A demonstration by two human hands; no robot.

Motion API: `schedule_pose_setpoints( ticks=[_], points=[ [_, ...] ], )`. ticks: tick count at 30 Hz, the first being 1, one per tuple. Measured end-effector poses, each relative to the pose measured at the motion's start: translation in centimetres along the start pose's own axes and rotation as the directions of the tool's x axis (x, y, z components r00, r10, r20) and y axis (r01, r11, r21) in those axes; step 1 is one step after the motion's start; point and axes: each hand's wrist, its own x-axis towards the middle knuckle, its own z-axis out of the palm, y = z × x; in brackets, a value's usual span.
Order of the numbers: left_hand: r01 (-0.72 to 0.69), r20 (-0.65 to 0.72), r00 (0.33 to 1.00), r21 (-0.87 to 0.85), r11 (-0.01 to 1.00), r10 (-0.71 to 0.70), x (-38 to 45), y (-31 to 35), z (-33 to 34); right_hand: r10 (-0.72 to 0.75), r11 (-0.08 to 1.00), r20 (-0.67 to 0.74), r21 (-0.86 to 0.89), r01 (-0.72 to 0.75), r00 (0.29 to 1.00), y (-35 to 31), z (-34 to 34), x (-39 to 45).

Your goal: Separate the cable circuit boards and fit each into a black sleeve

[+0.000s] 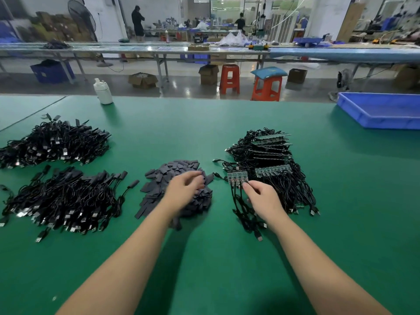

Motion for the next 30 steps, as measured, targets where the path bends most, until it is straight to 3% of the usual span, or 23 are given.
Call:
schedule_pose_setpoints(
  ticks=[2, 5, 8, 11, 15, 18, 21, 30],
  points=[
    [0.004, 0.113, 0.994, -0.148, 0.989, 0.013, -0.5, 1.9, 3.3, -0.041, 0.999, 0.024, -0.028, 0.042, 0.999, -0.5, 0.2, -0.3],
    [-0.041, 0.094, 0.994, -0.102, 0.994, 0.051, -1.1, 3.4, 6.5, -0.03, 1.0, 0.038, 0.003, 0.03, 0.999, -0.6, 0.1, -0.5],
    [-0.013, 0.099, 0.995, -0.187, 0.982, 0.032, -1.1, 3.6, 7.6, -0.022, 0.998, -0.039, 0.054, 0.024, 0.999, -0.4, -0.5, -0.5],
    [-0.059, 0.124, 0.99, -0.1, 0.993, 0.071, -1.4, 3.6, 7.8, -0.06, 0.992, -0.077, 0.109, 0.068, 0.995, -0.8, -1.2, -0.4],
    [-0.069, 0.026, 0.997, 0.01, 0.998, 0.069, -1.6, 3.9, 7.9, -0.149, 0.988, -0.096, 0.013, 0.151, 0.984, -1.5, -1.4, -0.3],
    [-0.046, 0.029, 0.998, -0.023, 0.999, 0.047, -1.7, 4.3, 7.8, -0.146, 0.988, -0.116, 0.023, 0.15, 0.982, -1.6, -1.5, -0.2],
    [-0.065, 0.019, 0.998, 0.058, 0.996, 0.064, -2.1, 4.7, 7.6, -0.106, 0.992, -0.079, 0.062, 0.111, 0.991, -1.7, -1.6, 0.0],
    [-0.119, -0.128, 0.978, 0.317, 0.941, 0.167, -3.0, 6.0, 7.9, -0.162, 0.978, -0.183, -0.163, 0.132, 0.97, -2.6, -0.8, 0.0]
  ],
)
